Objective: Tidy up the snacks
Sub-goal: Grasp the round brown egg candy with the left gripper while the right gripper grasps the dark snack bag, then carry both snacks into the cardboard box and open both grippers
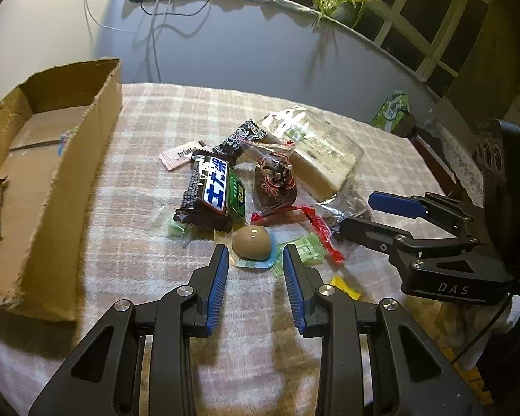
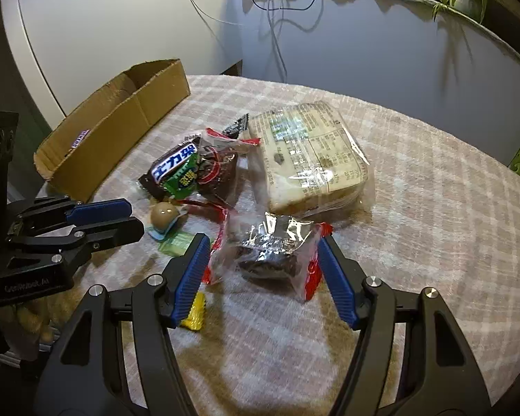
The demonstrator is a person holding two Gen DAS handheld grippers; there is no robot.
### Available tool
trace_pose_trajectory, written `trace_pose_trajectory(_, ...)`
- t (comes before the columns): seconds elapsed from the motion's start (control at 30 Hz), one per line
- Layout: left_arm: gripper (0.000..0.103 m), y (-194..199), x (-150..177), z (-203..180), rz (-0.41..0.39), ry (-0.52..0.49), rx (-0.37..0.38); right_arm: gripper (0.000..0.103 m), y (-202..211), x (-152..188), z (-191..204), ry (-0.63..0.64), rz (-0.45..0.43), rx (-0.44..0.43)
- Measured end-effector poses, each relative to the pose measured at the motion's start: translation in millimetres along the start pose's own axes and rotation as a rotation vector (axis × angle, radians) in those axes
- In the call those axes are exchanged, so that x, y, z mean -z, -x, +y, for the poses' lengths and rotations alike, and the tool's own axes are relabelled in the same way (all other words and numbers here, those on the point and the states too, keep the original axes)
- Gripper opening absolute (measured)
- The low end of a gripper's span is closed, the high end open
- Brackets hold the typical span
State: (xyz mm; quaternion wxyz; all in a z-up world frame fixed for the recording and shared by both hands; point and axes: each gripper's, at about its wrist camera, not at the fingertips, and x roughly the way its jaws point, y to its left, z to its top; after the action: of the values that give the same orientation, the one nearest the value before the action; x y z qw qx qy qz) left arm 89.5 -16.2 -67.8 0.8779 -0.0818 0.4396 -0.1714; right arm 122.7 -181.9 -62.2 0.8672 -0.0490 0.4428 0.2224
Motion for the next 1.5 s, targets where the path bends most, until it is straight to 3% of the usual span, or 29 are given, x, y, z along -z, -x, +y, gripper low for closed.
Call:
trace_pose_trajectory(0.37, 0.028, -21.1, -6.4, -7.9, 0.037, -0.068, -0.056, 0.068, -15.2, -3.6, -7.3, -0.013, 0.016, 0.000)
trace_pose_trajectory(0.7, 0.025, -24.3, -4.6, -11.9, 0.017, -0.116, -0.085, 0.066, -17.1, -4.5, -5.2, 0.007, 0.019, 0.009)
trace_pose_trajectory(0.97, 0.025, -21.3, -2.8, -12.6, 0.006, -0.111, -0.083, 0.059, -12.9, -3.0, -4.9, 0.003, 0.008, 0.011)
trace_pose_trajectory(1.5, 0.025, 10.5, -0.8, -14.4, -0.046, -0.091, -0.037, 0.058, 27.6, -1.9, -0.8, -0.022, -0.056, 0.012)
